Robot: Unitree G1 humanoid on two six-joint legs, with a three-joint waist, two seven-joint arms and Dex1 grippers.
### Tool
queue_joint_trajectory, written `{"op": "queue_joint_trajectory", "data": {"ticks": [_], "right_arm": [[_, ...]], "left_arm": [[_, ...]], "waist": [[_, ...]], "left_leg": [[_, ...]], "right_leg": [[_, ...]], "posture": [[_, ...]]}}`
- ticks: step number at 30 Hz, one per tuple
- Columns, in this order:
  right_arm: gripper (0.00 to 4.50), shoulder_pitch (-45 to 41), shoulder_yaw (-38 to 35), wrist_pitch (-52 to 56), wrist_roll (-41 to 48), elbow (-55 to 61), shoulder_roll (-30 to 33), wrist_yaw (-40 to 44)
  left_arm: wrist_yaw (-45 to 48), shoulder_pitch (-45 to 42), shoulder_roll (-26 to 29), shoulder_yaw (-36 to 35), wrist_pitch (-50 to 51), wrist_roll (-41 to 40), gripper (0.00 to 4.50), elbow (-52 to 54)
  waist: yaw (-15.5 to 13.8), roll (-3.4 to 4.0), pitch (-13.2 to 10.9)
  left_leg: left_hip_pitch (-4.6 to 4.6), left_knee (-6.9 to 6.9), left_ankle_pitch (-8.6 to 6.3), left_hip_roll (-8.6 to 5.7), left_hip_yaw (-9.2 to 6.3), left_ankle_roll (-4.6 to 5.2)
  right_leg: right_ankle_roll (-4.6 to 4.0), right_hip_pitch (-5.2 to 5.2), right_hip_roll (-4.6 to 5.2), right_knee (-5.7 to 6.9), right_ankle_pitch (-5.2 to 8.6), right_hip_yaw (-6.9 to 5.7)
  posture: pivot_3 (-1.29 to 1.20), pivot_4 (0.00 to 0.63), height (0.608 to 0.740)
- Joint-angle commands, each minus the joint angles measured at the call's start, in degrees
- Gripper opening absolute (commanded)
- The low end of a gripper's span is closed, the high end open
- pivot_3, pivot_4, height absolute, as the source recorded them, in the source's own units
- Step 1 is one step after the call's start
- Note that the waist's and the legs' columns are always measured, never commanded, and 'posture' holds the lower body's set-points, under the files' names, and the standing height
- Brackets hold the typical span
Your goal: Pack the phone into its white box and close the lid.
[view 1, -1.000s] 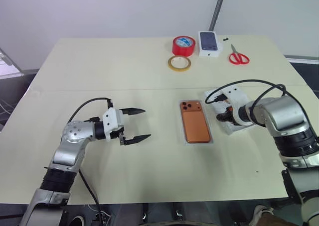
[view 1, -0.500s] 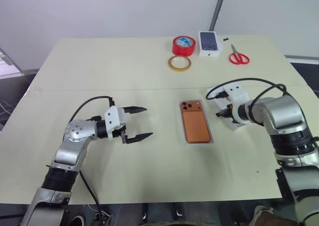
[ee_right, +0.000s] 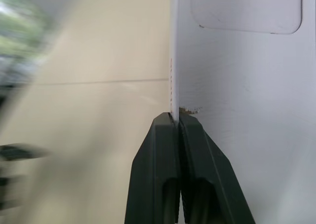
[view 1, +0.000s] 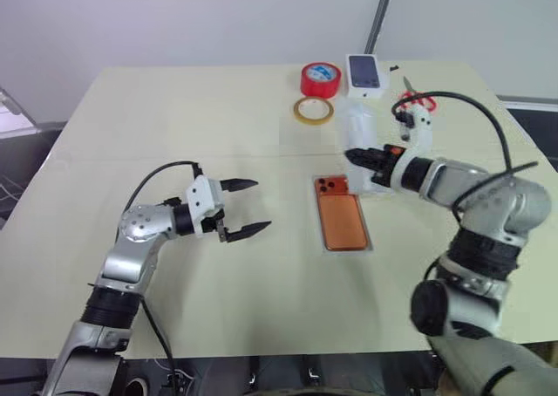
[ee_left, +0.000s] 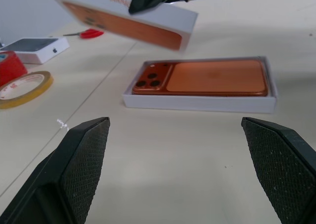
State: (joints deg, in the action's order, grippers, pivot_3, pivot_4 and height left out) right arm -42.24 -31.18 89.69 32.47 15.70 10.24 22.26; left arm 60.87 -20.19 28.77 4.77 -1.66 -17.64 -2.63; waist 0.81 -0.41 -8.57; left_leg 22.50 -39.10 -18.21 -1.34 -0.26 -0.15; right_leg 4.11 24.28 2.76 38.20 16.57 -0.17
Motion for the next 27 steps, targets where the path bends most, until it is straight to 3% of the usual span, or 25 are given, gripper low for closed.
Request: {"op": "queue_joint_trajectory", "data": {"ticks": [1,6,10,12,15,17,20,21,22,27], "right_arm": [[0.08,2.8,-6.4,2.8,9.3,10.0,-7.5,-1.2],[0.08,8.2,-10.3,2.8,24.2,14.9,-17.3,-8.3],[0.08,17.0,-6.2,2.8,41.0,16.7,-17.8,-15.5],[0.08,23.6,0.4,-3.0,56.8,14.8,-13.5,-24.7],[0.08,31.2,11.2,-13.4,73.1,14.4,-2.4,-34.5],[0.08,32.5,16.4,-19.7,79.2,13.7,3.7,-38.2],[0.08,31.2,21.1,-25.8,80.5,11.8,8.9,-39.1],[0.0,30.2,22.3,-27.7,80.5,10.4,9.6,-39.8],[0.0,29.6,23.4,-29.4,80.5,8.7,10.0,-40.8],[0.0,27.9,27.9,-32.9,80.5,5.6,11.6,-40.9]], "left_arm": [[-2.3,-1.2,-0.8,-2.2,1.9,-1.9,4.5,1.2],[-5.6,-1.7,-2.2,-3.8,6.2,-3.8,4.5,2.3],[-6.2,-1.4,-2.5,-3.4,7.9,-4.2,4.5,3.9],[-6.3,-1.4,-2.8,-3.4,7.9,-4.6,4.5,4.6],[-6.1,-1.3,-2.9,-3.2,8.6,-5.3,4.5,5.8],[-5.9,-0.8,-2.9,-2.9,9.1,-5.6,4.5,6.8],[-4.8,0.7,-2.6,-1.8,9.5,-5.5,4.5,8.2],[-3.8,1.5,-2.3,-1.4,10.0,-6.1,3.99,8.8],[-3.0,2.2,-2.2,-1.2,10.8,-6.8,3.78,9.4],[-3.2,3.6,-2.6,-0.8,9.9,-5.8,1.2,10.3]], "waist": [[-0.2,0.0,0.0],[0.0,0.0,0.0],[0.2,0.02,0.0],[0.2,0.03,0.0],[0.3,0.03,0.0],[0.4,0.01,0.0],[0.9,0.02,0.0],[1.2,0.02,0.0],[1.4,0.02,0.0],[1.4,0.0,0.0]], "left_leg": [[0.0,0.01,0.0,0.0,0.0,0.0],[0.04,-0.02,-0.01,-0.04,0.0,0.02],[0.0,0.01,0.0,-0.03,0.0,0.01],[0.0,0.04,0.0,-0.02,0.0,0.01],[0.02,-0.02,-0.01,-0.03,0.02,0.02],[0.0,-0.05,0.0,-0.03,0.02,0.04],[-0.05,-0.05,0.01,0.0,0.02,0.07],[-0.07,-0.05,0.01,0.02,0.02,0.07],[-0.07,-0.05,0.02,0.03,0.02,0.07],[-0.06,-0.05,0.01,0.04,0.01,0.07]], "right_leg": [[0.0,0.0,0.0,-0.01,0.0,0.0],[0.01,0.0,0.03,-0.04,0.0,0.0],[0.01,0.02,0.02,-0.01,0.0,0.0],[0.0,0.02,0.02,-0.02,0.0,0.01],[0.0,-0.03,0.06,-0.07,0.0,0.01],[0.0,-0.1,0.06,-0.12,0.0,0.01],[0.0,-0.14,-0.02,-0.12,0.01,0.0],[0.0,-0.17,-0.06,-0.12,0.01,0.01],[0.01,-0.18,-0.07,-0.12,0.01,0.0],[0.01,-0.19,-0.08,-0.13,0.01,0.0]], "posture": [[0.0,0.15,0.74],[0.0,0.15,0.74],[0.0,0.15,0.74],[0.0,0.15,0.74],[0.0,0.15,0.74],[0.0,0.15,0.74],[0.0,0.15,0.74],[0.0,0.15,0.74],[0.0,0.15,0.74],[0.0,0.15,0.74]]}}
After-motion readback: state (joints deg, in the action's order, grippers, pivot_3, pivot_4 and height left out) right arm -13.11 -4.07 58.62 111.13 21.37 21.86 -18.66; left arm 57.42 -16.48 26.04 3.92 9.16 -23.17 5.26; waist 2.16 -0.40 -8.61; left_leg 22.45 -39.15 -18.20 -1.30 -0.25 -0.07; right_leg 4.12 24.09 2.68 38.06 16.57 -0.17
